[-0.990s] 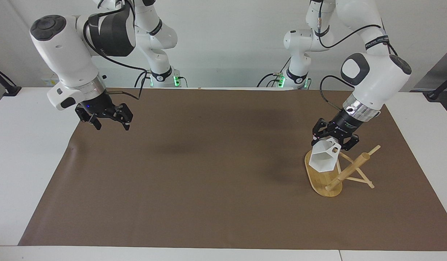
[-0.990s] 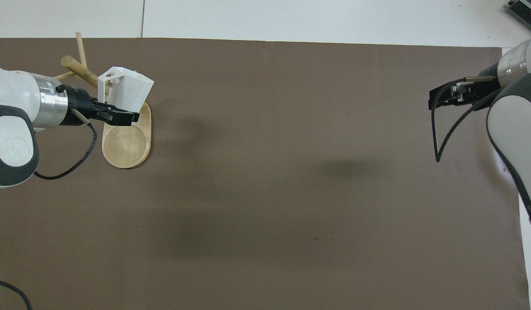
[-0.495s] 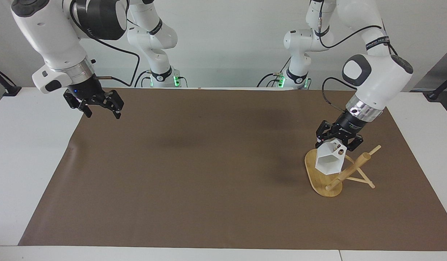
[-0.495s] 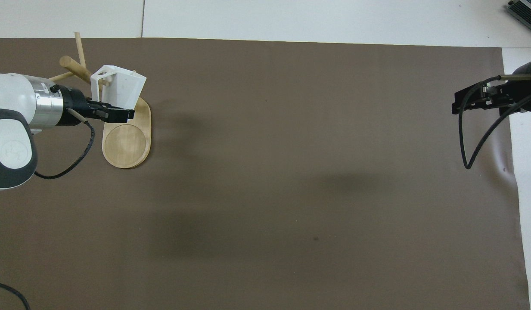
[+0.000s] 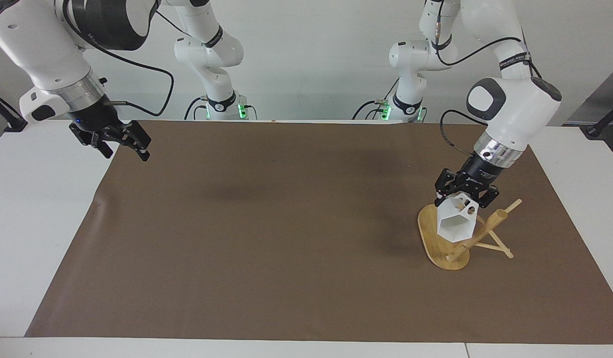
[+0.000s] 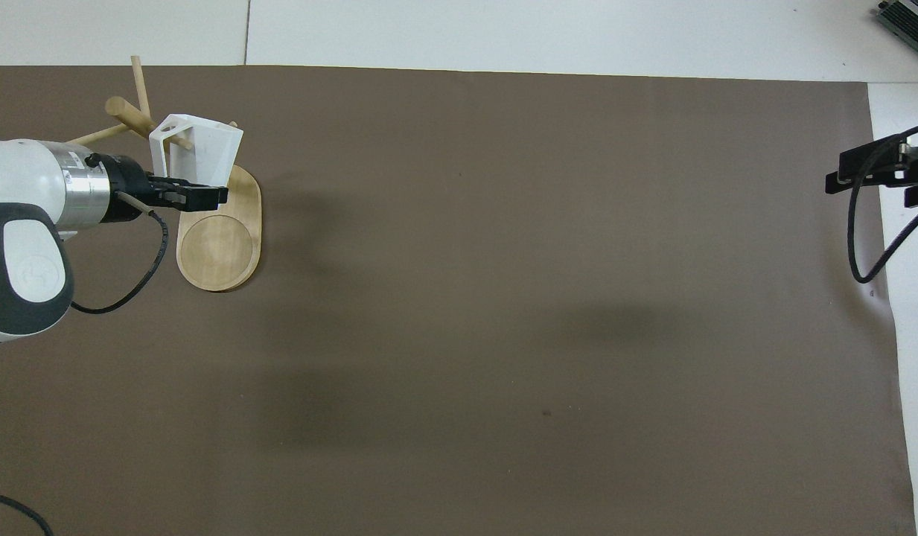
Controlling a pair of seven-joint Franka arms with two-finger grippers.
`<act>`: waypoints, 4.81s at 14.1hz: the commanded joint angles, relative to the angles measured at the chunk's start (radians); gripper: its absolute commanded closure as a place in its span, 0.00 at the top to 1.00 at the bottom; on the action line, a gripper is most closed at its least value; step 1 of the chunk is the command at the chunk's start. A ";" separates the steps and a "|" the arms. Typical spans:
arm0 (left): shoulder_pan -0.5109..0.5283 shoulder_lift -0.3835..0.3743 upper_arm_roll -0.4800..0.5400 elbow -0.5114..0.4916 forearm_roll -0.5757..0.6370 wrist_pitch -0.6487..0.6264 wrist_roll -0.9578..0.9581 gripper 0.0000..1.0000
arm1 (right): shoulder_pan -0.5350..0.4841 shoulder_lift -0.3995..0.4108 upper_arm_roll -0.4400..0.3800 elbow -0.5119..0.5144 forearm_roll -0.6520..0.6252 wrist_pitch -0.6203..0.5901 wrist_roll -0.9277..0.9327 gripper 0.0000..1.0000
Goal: Hang cup on rack
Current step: 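Carry the cup to the rack with the left gripper while the right gripper retreats, then lower the cup handle onto a rack peg with the left gripper, then open the left gripper and withdraw it from the cup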
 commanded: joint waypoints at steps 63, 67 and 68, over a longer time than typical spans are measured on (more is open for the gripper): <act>0.073 -0.158 -0.007 0.260 0.330 -0.715 2.725 1.00 | 0.011 -0.131 -0.010 -0.260 -0.076 0.124 -0.163 1.00; 0.070 -0.111 -0.008 0.381 0.368 -0.784 2.785 1.00 | 0.011 -0.131 -0.010 -0.260 -0.076 0.123 -0.163 1.00; 0.070 -0.106 -0.008 0.396 0.367 -0.796 2.802 1.00 | 0.011 -0.133 -0.010 -0.260 -0.076 0.123 -0.163 1.00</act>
